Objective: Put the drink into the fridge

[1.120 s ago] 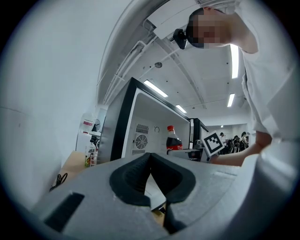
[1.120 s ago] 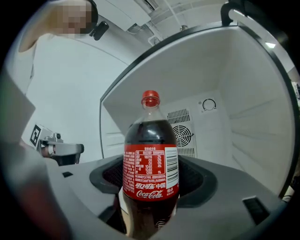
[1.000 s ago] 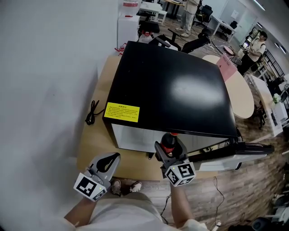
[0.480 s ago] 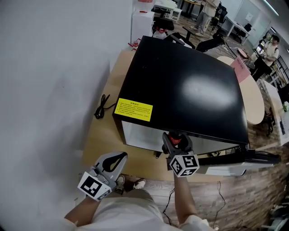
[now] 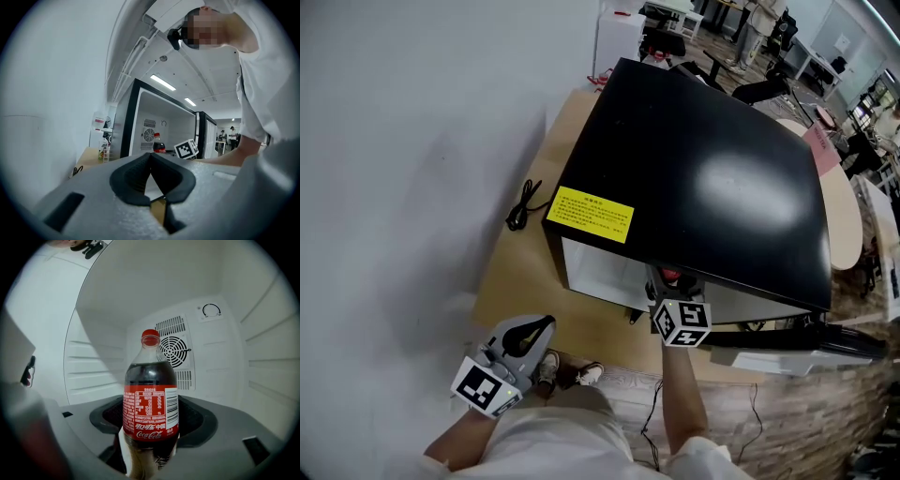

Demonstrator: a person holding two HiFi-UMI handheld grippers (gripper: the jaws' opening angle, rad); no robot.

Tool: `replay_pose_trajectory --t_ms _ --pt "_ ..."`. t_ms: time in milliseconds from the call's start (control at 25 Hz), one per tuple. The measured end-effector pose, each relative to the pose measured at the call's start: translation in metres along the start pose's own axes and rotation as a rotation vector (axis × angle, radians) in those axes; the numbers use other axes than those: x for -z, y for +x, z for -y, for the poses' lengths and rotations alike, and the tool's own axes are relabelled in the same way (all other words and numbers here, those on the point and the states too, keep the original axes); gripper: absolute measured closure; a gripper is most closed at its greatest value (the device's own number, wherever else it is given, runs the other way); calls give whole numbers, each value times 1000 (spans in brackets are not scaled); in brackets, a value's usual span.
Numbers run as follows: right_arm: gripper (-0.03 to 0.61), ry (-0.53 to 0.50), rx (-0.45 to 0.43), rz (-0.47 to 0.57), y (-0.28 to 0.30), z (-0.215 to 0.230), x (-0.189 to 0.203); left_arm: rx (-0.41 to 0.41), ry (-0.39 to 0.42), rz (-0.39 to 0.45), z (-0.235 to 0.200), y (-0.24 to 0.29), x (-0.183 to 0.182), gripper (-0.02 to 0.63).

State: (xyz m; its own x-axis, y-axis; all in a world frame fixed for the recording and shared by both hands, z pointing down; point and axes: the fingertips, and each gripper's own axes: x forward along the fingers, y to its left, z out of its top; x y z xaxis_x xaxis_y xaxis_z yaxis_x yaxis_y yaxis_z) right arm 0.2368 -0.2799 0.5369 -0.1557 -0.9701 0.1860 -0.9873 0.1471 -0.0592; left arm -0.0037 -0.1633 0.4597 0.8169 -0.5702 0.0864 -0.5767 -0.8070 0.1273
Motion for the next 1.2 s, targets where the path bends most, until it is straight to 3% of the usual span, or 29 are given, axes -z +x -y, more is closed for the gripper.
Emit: replay_pose_trajectory --t_ms 600,1200 --pt "267 -21 67 -3 33 25 9 -102 0 -17 -8 -27 4 601" --pt "267 -32 119 -4 51 40 15 -131 2 -25 -9 -30 5 601"
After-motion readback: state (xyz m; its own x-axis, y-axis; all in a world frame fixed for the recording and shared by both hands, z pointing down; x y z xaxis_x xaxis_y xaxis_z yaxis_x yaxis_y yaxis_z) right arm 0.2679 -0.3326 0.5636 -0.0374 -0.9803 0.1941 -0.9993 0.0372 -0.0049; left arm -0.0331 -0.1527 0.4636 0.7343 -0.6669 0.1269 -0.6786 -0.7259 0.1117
